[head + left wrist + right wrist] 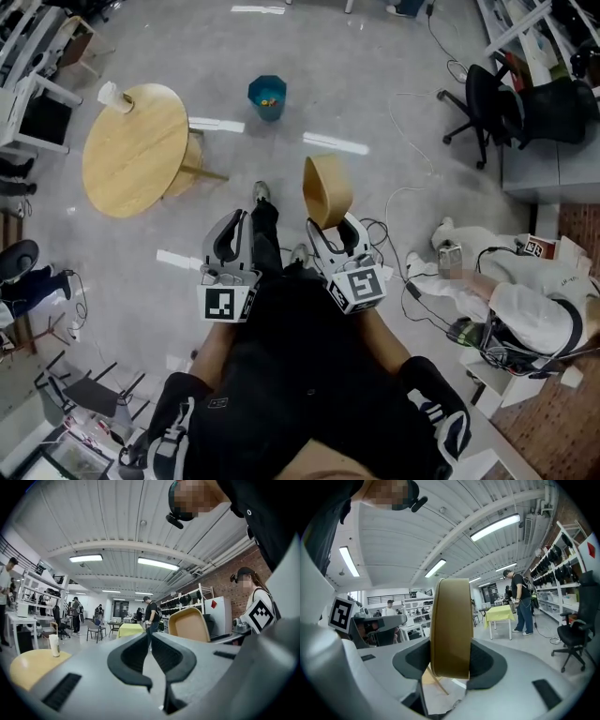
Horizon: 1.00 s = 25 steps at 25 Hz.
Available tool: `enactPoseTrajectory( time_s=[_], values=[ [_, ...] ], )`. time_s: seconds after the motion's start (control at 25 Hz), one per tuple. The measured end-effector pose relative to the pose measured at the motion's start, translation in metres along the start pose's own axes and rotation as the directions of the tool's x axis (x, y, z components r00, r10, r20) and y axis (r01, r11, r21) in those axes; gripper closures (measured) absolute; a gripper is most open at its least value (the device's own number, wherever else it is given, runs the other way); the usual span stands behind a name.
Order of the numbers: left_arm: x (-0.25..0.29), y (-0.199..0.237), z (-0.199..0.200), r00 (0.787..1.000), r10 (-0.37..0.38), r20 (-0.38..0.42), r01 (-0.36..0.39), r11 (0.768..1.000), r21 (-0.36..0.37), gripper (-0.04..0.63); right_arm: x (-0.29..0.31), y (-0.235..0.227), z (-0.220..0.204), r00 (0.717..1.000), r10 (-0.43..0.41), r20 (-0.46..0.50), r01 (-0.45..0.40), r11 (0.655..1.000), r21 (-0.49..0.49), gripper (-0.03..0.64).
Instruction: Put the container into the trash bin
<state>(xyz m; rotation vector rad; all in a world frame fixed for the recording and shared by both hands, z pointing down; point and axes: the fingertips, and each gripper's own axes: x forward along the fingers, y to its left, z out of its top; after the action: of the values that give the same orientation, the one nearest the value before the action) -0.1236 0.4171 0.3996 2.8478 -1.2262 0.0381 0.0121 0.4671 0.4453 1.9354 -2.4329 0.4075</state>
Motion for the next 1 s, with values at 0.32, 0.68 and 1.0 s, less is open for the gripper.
enactPoseTrajectory(
  time_s=[0.32, 0.68, 1.0],
  values=[
    [0.063, 0.018, -0.009, 0.999, -0.042, -0.006, 0.041, 0.999, -0.033, 0.565, 0.039, -0.033, 0.003, 0.999, -0.043, -0.024, 0.043, 0.999, 0.0, 0.387],
    [0.154, 0.067, 0.007, 0.996, -0.08, 0.023, 0.082, 0.995, -0.052, 0.565, 0.117, -0.075, 0.035, 0.995, -0.088, -0.038, 0.087, 0.996, -0.023, 0.387],
    [0.231, 0.146, 0.025, 0.994, -0.102, 0.041, 0.105, 0.993, -0.056, 0.565, 0.222, -0.087, 0.067, 0.994, -0.103, -0.037, 0.101, 0.994, -0.039, 0.387]
  ],
)
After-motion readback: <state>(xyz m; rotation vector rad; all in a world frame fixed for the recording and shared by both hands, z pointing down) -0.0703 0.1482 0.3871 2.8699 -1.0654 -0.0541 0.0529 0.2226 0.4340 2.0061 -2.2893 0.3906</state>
